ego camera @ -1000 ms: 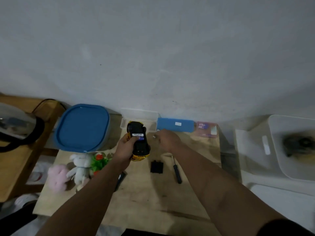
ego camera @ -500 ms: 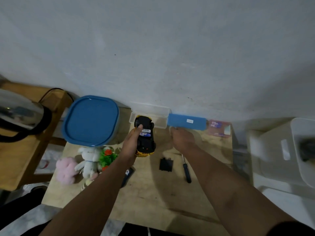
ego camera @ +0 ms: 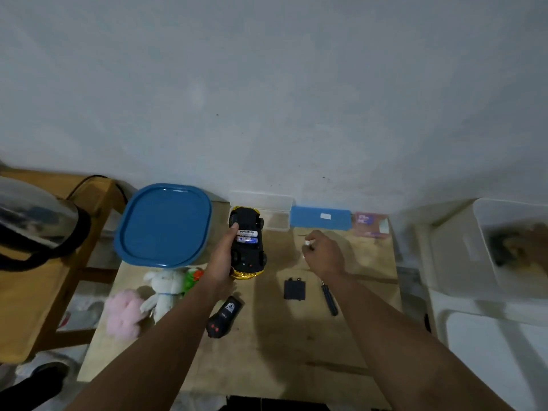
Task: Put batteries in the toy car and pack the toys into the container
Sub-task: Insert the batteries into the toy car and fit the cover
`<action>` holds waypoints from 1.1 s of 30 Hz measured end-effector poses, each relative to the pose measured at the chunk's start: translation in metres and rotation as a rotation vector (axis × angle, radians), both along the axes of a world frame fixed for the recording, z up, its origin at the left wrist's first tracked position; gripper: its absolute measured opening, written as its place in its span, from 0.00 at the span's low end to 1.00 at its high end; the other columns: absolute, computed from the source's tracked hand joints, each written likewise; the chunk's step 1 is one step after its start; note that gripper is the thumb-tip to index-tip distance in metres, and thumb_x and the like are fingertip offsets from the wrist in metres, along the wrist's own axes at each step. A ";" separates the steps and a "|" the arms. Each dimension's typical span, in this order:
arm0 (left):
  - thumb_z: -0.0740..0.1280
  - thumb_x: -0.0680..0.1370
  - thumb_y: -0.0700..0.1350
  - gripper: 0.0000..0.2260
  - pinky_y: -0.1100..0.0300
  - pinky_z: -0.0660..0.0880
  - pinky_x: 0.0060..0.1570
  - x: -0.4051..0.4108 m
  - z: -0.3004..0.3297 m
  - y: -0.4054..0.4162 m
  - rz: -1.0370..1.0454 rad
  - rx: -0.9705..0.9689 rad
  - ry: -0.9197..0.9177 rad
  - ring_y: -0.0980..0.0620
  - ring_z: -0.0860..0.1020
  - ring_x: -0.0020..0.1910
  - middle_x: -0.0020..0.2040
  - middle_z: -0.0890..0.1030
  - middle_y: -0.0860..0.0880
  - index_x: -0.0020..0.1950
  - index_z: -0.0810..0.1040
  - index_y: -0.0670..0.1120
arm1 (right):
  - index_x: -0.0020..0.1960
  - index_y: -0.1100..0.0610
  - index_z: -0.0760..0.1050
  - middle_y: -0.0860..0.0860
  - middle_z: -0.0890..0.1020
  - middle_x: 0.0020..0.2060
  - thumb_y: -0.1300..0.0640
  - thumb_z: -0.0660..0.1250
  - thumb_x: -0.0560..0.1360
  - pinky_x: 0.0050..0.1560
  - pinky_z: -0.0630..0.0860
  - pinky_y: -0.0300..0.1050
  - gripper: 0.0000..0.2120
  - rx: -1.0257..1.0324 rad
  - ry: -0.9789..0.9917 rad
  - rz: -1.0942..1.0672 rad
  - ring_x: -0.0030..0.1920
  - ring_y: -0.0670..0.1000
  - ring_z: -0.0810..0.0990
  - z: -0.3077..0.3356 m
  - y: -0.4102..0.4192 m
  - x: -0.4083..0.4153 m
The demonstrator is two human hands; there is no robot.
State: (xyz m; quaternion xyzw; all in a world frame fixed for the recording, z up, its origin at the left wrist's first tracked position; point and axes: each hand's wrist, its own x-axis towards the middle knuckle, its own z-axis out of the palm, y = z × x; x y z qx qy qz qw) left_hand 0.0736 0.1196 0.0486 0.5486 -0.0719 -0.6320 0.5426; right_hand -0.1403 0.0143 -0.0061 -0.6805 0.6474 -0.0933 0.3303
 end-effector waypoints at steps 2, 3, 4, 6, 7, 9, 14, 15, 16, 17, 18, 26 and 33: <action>0.58 0.85 0.58 0.21 0.49 0.84 0.46 0.001 0.008 0.003 -0.011 -0.022 0.060 0.43 0.84 0.44 0.49 0.86 0.41 0.61 0.84 0.45 | 0.54 0.53 0.80 0.49 0.85 0.46 0.59 0.72 0.76 0.45 0.80 0.46 0.07 0.012 -0.277 -0.140 0.45 0.50 0.84 0.026 0.007 0.010; 0.58 0.85 0.59 0.22 0.49 0.83 0.46 0.002 0.012 0.005 -0.021 -0.038 0.068 0.43 0.84 0.44 0.49 0.85 0.41 0.62 0.83 0.45 | 0.53 0.55 0.81 0.51 0.85 0.45 0.62 0.72 0.76 0.43 0.82 0.47 0.07 0.033 -0.452 -0.214 0.42 0.49 0.85 0.043 0.012 0.017; 0.58 0.85 0.59 0.23 0.48 0.83 0.48 0.002 0.016 0.006 -0.028 -0.054 0.071 0.42 0.83 0.45 0.51 0.85 0.40 0.64 0.83 0.45 | 0.53 0.58 0.81 0.54 0.86 0.44 0.64 0.73 0.76 0.40 0.82 0.45 0.07 0.058 -0.623 -0.279 0.39 0.48 0.85 0.062 0.018 0.025; 0.58 0.84 0.60 0.24 0.48 0.84 0.48 0.002 0.025 0.009 -0.039 -0.088 0.076 0.42 0.83 0.47 0.56 0.84 0.39 0.68 0.82 0.46 | 0.53 0.63 0.80 0.59 0.86 0.40 0.66 0.74 0.75 0.36 0.80 0.42 0.08 0.093 -0.885 -0.336 0.34 0.49 0.84 0.097 0.033 0.043; 0.58 0.85 0.61 0.24 0.49 0.83 0.47 0.000 0.029 0.011 -0.051 -0.103 0.060 0.42 0.83 0.48 0.59 0.83 0.39 0.69 0.81 0.47 | 0.53 0.63 0.80 0.59 0.86 0.39 0.66 0.75 0.74 0.36 0.80 0.42 0.09 0.099 -0.945 -0.331 0.34 0.50 0.84 0.109 0.041 0.052; 0.55 0.85 0.60 0.24 0.53 0.82 0.46 -0.005 0.040 0.014 -0.075 -0.111 0.005 0.44 0.85 0.50 0.61 0.85 0.40 0.70 0.80 0.48 | 0.52 0.61 0.81 0.56 0.87 0.38 0.63 0.76 0.73 0.37 0.80 0.42 0.09 0.068 -0.941 -0.285 0.36 0.52 0.86 0.124 0.059 0.066; 0.56 0.86 0.59 0.23 0.48 0.79 0.56 -0.013 0.058 0.022 -0.069 -0.128 -0.031 0.41 0.84 0.59 0.61 0.85 0.40 0.69 0.80 0.46 | 0.51 0.55 0.84 0.50 0.87 0.41 0.57 0.78 0.72 0.44 0.83 0.42 0.08 -0.164 -0.815 -0.280 0.41 0.46 0.86 0.124 0.100 0.078; 0.56 0.86 0.59 0.23 0.48 0.80 0.56 -0.015 0.060 0.024 -0.063 -0.127 -0.035 0.41 0.84 0.59 0.60 0.85 0.40 0.68 0.80 0.46 | 0.50 0.53 0.84 0.48 0.87 0.42 0.55 0.78 0.72 0.46 0.83 0.43 0.08 -0.221 -0.775 -0.296 0.43 0.44 0.86 0.122 0.106 0.078; 0.56 0.86 0.59 0.23 0.48 0.80 0.56 -0.017 0.062 0.027 -0.059 -0.129 -0.029 0.41 0.84 0.59 0.59 0.86 0.40 0.68 0.80 0.46 | 0.51 0.51 0.84 0.46 0.87 0.42 0.54 0.78 0.72 0.46 0.83 0.43 0.08 -0.265 -0.739 -0.304 0.43 0.43 0.85 0.122 0.110 0.078; 0.55 0.86 0.59 0.23 0.48 0.80 0.55 -0.019 0.064 0.030 -0.058 -0.128 -0.022 0.40 0.84 0.59 0.59 0.86 0.40 0.68 0.80 0.46 | 0.51 0.50 0.85 0.45 0.86 0.42 0.52 0.77 0.73 0.46 0.83 0.43 0.08 -0.295 -0.705 -0.305 0.42 0.43 0.85 0.121 0.113 0.078; 0.55 0.86 0.59 0.23 0.48 0.80 0.54 -0.022 0.066 0.032 -0.057 -0.127 -0.007 0.40 0.84 0.59 0.59 0.86 0.40 0.68 0.80 0.46 | 0.52 0.49 0.85 0.44 0.85 0.42 0.50 0.77 0.73 0.45 0.83 0.43 0.09 -0.319 -0.664 -0.301 0.42 0.44 0.84 0.122 0.117 0.079; 0.55 0.86 0.61 0.26 0.47 0.79 0.57 -0.027 0.069 0.029 -0.037 -0.145 0.081 0.44 0.85 0.52 0.57 0.86 0.40 0.64 0.83 0.44 | 0.65 0.50 0.81 0.44 0.75 0.48 0.46 0.67 0.80 0.49 0.78 0.40 0.16 -0.420 -0.438 -0.159 0.48 0.44 0.78 0.116 0.135 0.074; 0.56 0.86 0.59 0.23 0.50 0.81 0.51 -0.026 0.039 0.034 -0.099 -0.029 -0.025 0.42 0.85 0.52 0.53 0.87 0.40 0.65 0.81 0.44 | 0.61 0.51 0.79 0.51 0.75 0.56 0.40 0.52 0.83 0.54 0.76 0.52 0.22 -0.174 -0.001 0.345 0.55 0.51 0.75 0.118 0.118 0.045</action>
